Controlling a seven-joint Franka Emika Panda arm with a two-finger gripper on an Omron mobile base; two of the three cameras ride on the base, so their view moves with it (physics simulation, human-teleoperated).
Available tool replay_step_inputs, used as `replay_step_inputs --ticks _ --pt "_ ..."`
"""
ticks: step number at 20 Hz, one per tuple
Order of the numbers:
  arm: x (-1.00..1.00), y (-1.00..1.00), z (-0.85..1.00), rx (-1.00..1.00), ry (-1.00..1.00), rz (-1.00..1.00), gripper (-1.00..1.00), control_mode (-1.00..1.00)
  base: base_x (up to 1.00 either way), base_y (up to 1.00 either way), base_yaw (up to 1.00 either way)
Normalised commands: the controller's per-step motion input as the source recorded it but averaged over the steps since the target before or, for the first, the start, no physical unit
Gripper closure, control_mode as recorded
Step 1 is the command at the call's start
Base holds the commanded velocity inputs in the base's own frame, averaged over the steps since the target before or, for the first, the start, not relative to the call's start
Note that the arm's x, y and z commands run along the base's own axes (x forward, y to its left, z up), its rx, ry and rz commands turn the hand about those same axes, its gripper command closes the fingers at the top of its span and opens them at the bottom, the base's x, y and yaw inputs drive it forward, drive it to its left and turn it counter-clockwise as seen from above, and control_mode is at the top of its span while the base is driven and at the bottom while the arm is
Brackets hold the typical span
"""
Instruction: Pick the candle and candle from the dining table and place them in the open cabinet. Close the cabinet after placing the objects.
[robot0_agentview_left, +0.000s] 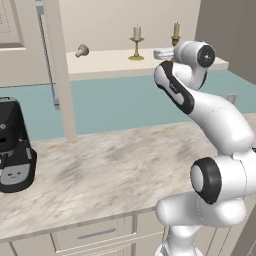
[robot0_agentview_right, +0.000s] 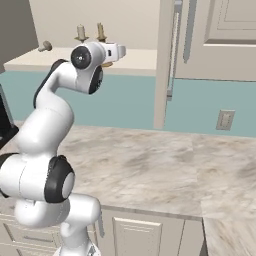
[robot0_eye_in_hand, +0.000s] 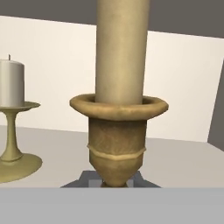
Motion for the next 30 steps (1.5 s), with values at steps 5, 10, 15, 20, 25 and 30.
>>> replay_step_inputs --ticks 5,10,15,20,25,30 --pt "0.39 -0.02 -0.05 0.0 0.03 0.0 1.0 -1.0 0.0 0.0 0.0" --pt "0.37 -0.02 -0.14 0.0 0.03 0.0 1.0 -1.0 0.0 0.0 0.0" --pt "0.23 0.0 -0.31 -0.02 0.0 0.0 1.0 -1.0 0.0 0.0 0.0" --pt "0.19 0.0 -0.28 -0.03 0.0 0.0 1.0 -1.0 0.0 0.0 0.0" --pt "0.31 0.0 -0.25 -0.03 0.0 0.0 1.0 -1.0 0.0 0.0 0.0" --pt "0.33 0.0 -0.28 -0.02 0.0 0.0 1.0 -1.0 0.0 0.0 0.0"
